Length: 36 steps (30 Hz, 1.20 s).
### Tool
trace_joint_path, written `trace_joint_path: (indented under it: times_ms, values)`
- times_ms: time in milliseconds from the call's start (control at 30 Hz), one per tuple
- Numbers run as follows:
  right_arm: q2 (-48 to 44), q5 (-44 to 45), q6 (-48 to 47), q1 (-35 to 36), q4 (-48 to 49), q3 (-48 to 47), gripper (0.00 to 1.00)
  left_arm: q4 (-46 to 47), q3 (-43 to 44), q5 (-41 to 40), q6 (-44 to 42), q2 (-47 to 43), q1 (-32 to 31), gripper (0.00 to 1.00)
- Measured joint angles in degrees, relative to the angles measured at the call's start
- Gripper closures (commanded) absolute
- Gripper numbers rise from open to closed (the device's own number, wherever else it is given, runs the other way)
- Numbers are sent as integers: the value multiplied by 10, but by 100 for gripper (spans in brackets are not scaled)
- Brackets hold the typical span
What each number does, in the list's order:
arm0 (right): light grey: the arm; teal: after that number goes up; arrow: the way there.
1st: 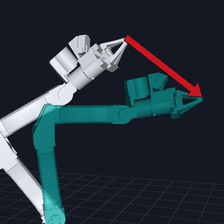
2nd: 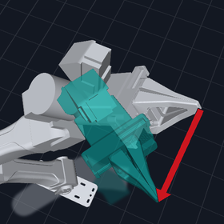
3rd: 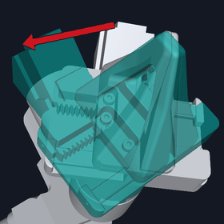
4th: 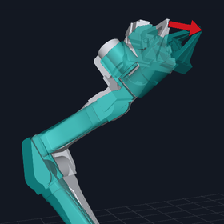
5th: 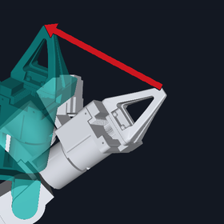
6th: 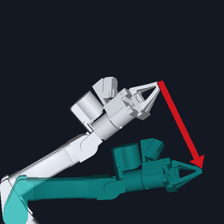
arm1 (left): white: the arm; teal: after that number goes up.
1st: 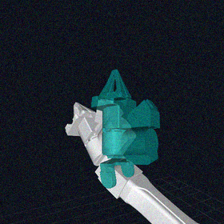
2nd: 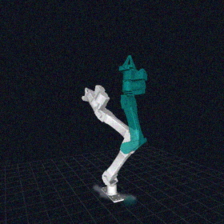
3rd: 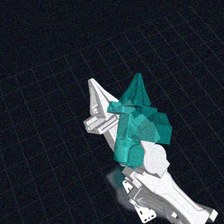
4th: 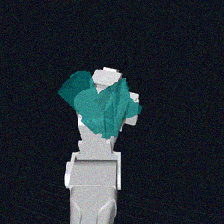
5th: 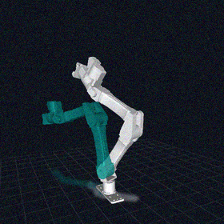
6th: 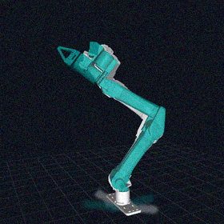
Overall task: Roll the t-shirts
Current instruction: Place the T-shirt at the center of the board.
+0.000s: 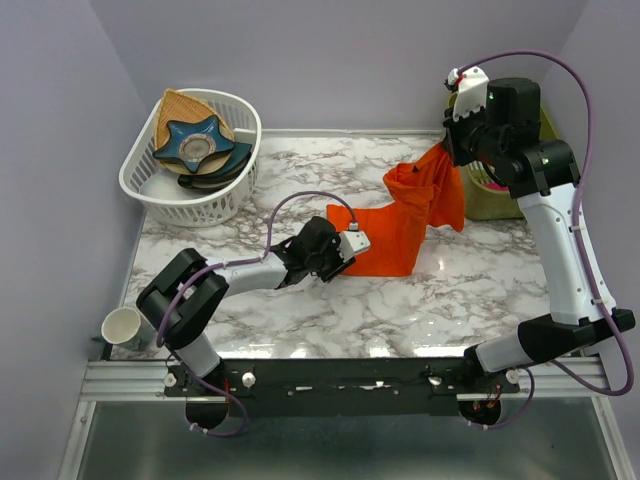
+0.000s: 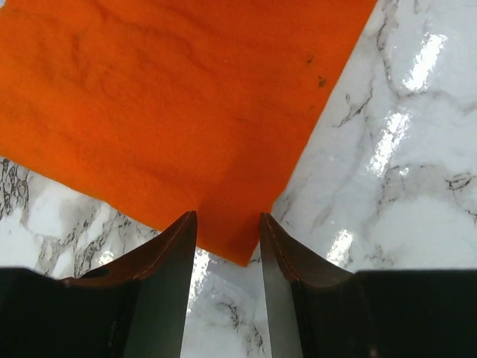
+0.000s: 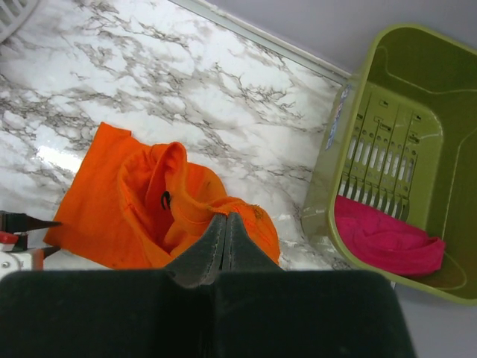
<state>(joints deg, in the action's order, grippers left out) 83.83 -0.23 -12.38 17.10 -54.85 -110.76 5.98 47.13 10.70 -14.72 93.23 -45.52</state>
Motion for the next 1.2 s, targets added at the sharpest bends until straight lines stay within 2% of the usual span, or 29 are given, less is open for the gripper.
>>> trace_joint_path:
  times_ms: [100,167,233,333,467,767,900,1067,1200]
  values:
    - [0,-6,2,-3,0,0,99,-2,15,-9,2,18,0,69]
    - [0,-8,3,-3,0,0,99,-9,19,-11,3,26,0,70]
    - [1,-9,4,-3,0,0,99,-17,19,-11,3,27,0,68]
    - [1,-10,4,-3,0,0,99,-23,19,-10,5,27,0,58]
    - [2,-10,4,-4,0,0,99,-33,19,-5,11,27,0,58]
    - [4,-16,5,-7,0,0,99,-49,19,4,28,25,0,74]
    - [6,-16,6,-7,0,0,99,-53,25,3,31,30,0,100]
    - [6,-17,8,-7,0,1,99,-70,40,0,32,34,-2,100]
    - [7,-34,17,-15,-1,8,99,-123,62,-3,30,6,16,100]
